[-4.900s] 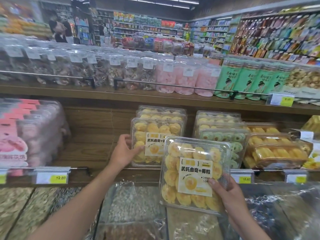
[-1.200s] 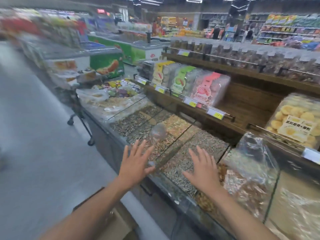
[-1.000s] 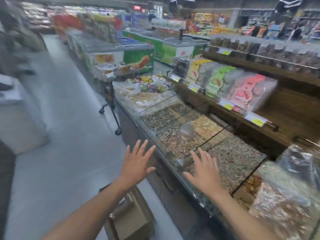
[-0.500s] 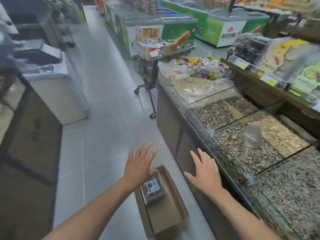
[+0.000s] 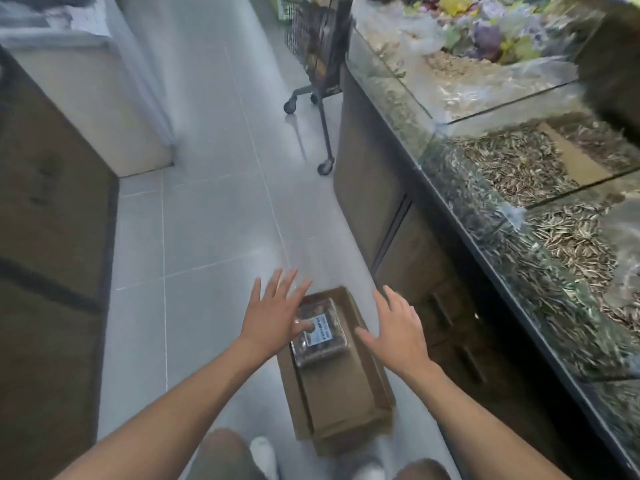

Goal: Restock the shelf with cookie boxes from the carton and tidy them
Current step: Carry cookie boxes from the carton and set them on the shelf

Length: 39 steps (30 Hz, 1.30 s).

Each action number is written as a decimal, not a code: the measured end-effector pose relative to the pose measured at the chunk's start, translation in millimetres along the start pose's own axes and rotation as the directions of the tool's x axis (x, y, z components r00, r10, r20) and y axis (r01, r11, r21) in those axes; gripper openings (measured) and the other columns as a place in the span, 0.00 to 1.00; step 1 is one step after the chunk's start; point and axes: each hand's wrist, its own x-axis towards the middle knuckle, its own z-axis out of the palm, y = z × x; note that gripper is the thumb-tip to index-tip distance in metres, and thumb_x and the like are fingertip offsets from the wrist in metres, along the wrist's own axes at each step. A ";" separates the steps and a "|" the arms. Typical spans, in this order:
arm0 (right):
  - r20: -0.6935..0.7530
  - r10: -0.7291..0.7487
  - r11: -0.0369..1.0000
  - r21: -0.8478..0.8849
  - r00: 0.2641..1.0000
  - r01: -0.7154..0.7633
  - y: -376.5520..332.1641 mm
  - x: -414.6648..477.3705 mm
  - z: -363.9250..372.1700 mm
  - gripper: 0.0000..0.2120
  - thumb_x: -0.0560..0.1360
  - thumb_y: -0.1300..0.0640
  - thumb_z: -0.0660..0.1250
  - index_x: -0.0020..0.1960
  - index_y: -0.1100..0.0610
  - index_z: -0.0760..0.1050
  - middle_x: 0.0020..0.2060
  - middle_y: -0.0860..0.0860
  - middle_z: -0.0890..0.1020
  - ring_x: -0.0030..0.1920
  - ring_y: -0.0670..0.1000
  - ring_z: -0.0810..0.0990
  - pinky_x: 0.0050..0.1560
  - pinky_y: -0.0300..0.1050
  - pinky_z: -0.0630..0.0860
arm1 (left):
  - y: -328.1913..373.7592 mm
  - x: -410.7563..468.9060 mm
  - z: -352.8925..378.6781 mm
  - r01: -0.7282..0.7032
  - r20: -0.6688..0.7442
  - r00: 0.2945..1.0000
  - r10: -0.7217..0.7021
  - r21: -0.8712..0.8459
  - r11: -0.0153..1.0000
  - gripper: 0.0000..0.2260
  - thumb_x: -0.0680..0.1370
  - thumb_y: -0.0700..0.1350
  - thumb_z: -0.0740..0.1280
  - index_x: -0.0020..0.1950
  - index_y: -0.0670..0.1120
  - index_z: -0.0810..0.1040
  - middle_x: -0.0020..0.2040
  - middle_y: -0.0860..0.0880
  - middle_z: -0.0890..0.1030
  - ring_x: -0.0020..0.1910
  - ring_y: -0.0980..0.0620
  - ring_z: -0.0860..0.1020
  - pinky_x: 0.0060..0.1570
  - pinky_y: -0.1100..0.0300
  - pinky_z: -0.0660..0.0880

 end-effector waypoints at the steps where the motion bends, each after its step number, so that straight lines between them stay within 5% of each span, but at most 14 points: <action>1: 0.022 0.009 1.000 0.010 1.000 -0.009 6.7 7.9 24.7 0.42 0.76 0.31 0.65 0.83 0.47 0.56 0.83 0.51 0.60 0.82 0.55 0.58 0.80 0.57 0.57 | -1.2 6.0 25.0 0.003 -0.004 1.000 -0.003 -0.013 1.000 0.41 0.74 0.69 0.72 0.83 0.55 0.65 0.84 0.45 0.63 0.84 0.40 0.59 0.77 0.33 0.59; 9: 0.148 0.036 0.997 0.062 0.988 -0.046 60.6 47.4 216.1 0.41 0.78 0.34 0.65 0.84 0.49 0.54 0.83 0.51 0.57 0.82 0.54 0.57 0.78 0.54 0.62 | -8.2 49.5 215.9 0.003 0.080 0.997 0.004 -0.088 0.996 0.41 0.81 0.65 0.65 0.87 0.57 0.47 0.87 0.49 0.44 0.86 0.44 0.42 0.82 0.39 0.44; 14: 0.199 0.053 0.993 0.093 0.979 -0.072 81.7 66.8 317.3 0.41 0.78 0.35 0.66 0.83 0.48 0.54 0.83 0.50 0.57 0.82 0.54 0.56 0.78 0.55 0.61 | -14.5 70.5 311.5 -0.084 0.028 0.996 0.086 -0.061 0.995 0.42 0.75 0.60 0.76 0.85 0.54 0.61 0.85 0.43 0.60 0.84 0.37 0.56 0.80 0.32 0.57; 19: 0.334 0.121 0.941 0.261 0.935 -0.215 88.9 87.2 395.1 0.35 0.77 0.41 0.69 0.79 0.51 0.63 0.75 0.51 0.71 0.75 0.55 0.69 0.74 0.51 0.67 | -20.0 90.8 367.9 -0.081 0.018 0.996 0.083 -0.079 0.994 0.42 0.76 0.59 0.76 0.85 0.54 0.61 0.86 0.43 0.58 0.85 0.37 0.54 0.80 0.32 0.55; 22: 0.497 0.209 0.735 0.488 0.842 -0.471 79.8 101.8 423.2 0.20 0.80 0.48 0.71 0.68 0.53 0.73 0.61 0.51 0.79 0.63 0.52 0.79 0.64 0.45 0.72 | -25.8 101.0 382.2 -0.069 0.005 0.998 0.070 -0.092 0.993 0.43 0.75 0.61 0.76 0.85 0.54 0.60 0.86 0.43 0.58 0.85 0.37 0.54 0.79 0.32 0.57; 25: 0.666 0.268 0.306 0.626 0.696 -0.717 62.3 110.5 437.5 0.09 0.82 0.52 0.68 0.61 0.54 0.76 0.50 0.66 0.79 0.40 0.51 0.78 0.40 0.45 0.74 | -31.2 108.9 380.6 -0.073 0.008 0.997 0.074 -0.089 0.993 0.41 0.80 0.64 0.68 0.87 0.57 0.50 0.87 0.47 0.48 0.86 0.42 0.45 0.82 0.37 0.50; 27: 0.720 0.250 -0.035 0.675 0.648 -0.737 53.1 116.2 447.8 0.17 0.84 0.54 0.65 0.70 0.58 0.74 0.64 0.69 0.78 0.53 0.57 0.83 0.51 0.47 0.79 | -35.2 111.7 374.0 -0.083 -0.027 0.996 0.081 -0.104 0.991 0.40 0.81 0.64 0.66 0.87 0.56 0.49 0.87 0.47 0.49 0.86 0.42 0.46 0.83 0.40 0.49; 29: 0.742 0.257 -0.246 0.670 0.620 -0.700 43.6 123.8 455.4 0.19 0.85 0.54 0.65 0.74 0.59 0.71 0.68 0.63 0.77 0.63 0.59 0.80 0.64 0.51 0.77 | -40.6 114.8 369.8 -0.085 -0.046 0.996 0.079 -0.138 0.987 0.39 0.81 0.65 0.64 0.87 0.56 0.50 0.87 0.46 0.50 0.86 0.42 0.47 0.82 0.42 0.48; 31: 0.753 0.278 -0.350 0.657 0.596 -0.667 34.0 130.2 458.7 0.14 0.84 0.54 0.66 0.67 0.58 0.75 0.53 0.59 0.82 0.49 0.54 0.81 0.52 0.45 0.80 | -44.5 119.5 368.5 -0.075 -0.050 0.996 0.069 -0.129 0.989 0.40 0.81 0.66 0.64 0.87 0.55 0.50 0.87 0.47 0.50 0.86 0.42 0.47 0.82 0.44 0.48; 34: 0.752 0.331 -0.340 0.658 0.569 -0.672 28.8 136.5 467.4 0.09 0.83 0.50 0.68 0.56 0.56 0.79 0.36 0.52 0.77 0.33 0.46 0.72 0.32 0.36 0.70 | -51.0 127.3 374.1 -0.090 -0.066 0.995 0.080 -0.172 0.981 0.41 0.80 0.65 0.66 0.87 0.53 0.52 0.87 0.46 0.52 0.86 0.42 0.49 0.82 0.44 0.50; 37: 0.740 0.384 -0.315 0.667 0.552 -0.675 30.2 138.9 477.0 0.12 0.80 0.45 0.71 0.47 0.55 0.79 0.31 0.48 0.76 0.30 0.45 0.69 0.29 0.36 0.67 | -62.6 131.4 381.8 -0.114 -0.115 0.991 0.075 -0.382 0.917 0.38 0.80 0.63 0.68 0.85 0.53 0.58 0.85 0.46 0.59 0.85 0.43 0.55 0.82 0.44 0.57; 39: 0.753 0.373 -0.354 0.655 0.542 -0.667 32.8 140.8 480.1 0.12 0.79 0.46 0.73 0.44 0.54 0.79 0.25 0.45 0.77 0.30 0.44 0.69 0.31 0.36 0.67 | -66.6 135.0 378.4 -0.049 -0.101 0.995 -0.019 -0.623 0.780 0.34 0.82 0.67 0.62 0.84 0.52 0.62 0.84 0.48 0.63 0.83 0.48 0.60 0.81 0.47 0.59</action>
